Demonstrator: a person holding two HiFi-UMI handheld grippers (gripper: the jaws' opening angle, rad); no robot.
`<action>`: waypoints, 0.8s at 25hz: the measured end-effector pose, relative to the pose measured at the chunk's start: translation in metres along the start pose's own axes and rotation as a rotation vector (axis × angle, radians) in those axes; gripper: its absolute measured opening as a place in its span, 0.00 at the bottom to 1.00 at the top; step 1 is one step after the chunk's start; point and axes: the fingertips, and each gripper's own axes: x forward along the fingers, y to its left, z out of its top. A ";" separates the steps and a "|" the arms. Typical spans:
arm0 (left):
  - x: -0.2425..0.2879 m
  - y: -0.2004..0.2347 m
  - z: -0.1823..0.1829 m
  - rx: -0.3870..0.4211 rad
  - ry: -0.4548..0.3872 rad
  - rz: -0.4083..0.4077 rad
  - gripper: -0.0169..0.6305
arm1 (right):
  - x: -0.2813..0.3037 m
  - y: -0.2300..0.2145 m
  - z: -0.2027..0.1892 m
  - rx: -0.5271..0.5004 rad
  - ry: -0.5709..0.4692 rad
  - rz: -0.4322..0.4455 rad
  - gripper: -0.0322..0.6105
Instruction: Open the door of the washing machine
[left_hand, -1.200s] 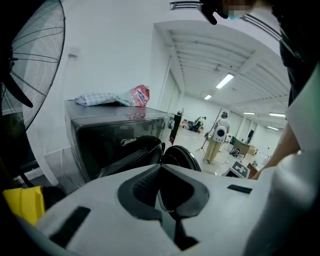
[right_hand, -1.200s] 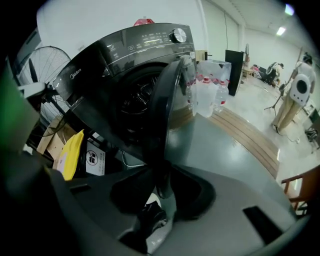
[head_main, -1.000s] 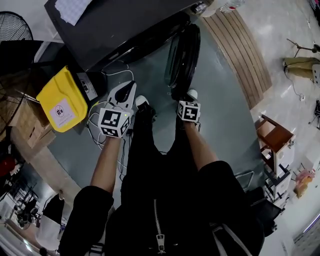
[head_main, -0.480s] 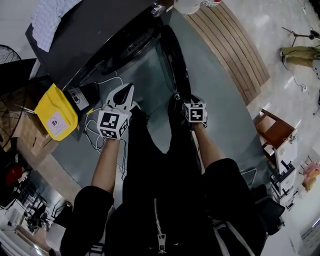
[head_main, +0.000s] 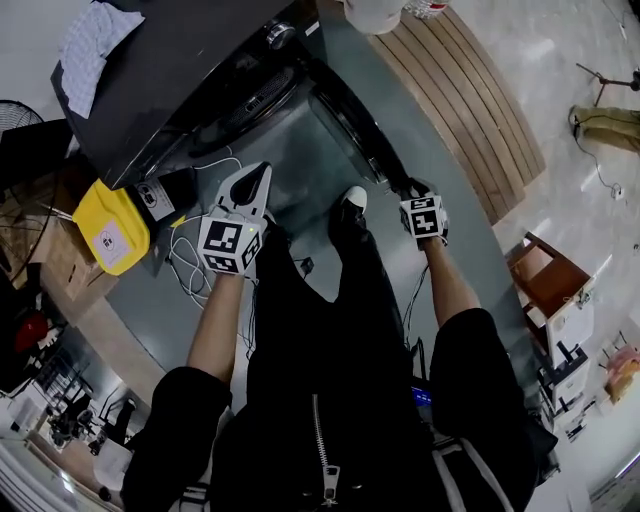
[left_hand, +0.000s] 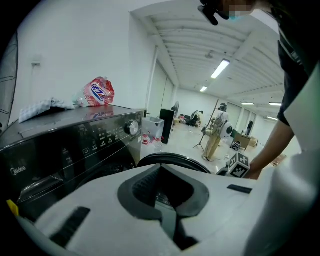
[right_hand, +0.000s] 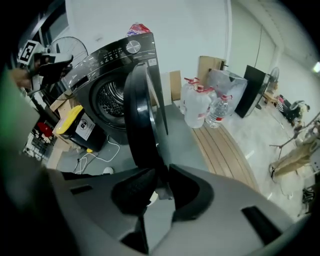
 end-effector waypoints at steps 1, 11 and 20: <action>0.002 -0.003 0.001 -0.002 -0.001 0.010 0.03 | 0.000 -0.011 0.002 -0.013 0.000 0.002 0.17; 0.003 -0.018 0.006 -0.022 -0.002 0.099 0.03 | 0.002 -0.101 0.034 -0.152 0.007 -0.011 0.18; -0.053 -0.008 0.007 -0.066 -0.032 0.197 0.03 | -0.031 -0.109 0.035 -0.030 -0.002 -0.159 0.23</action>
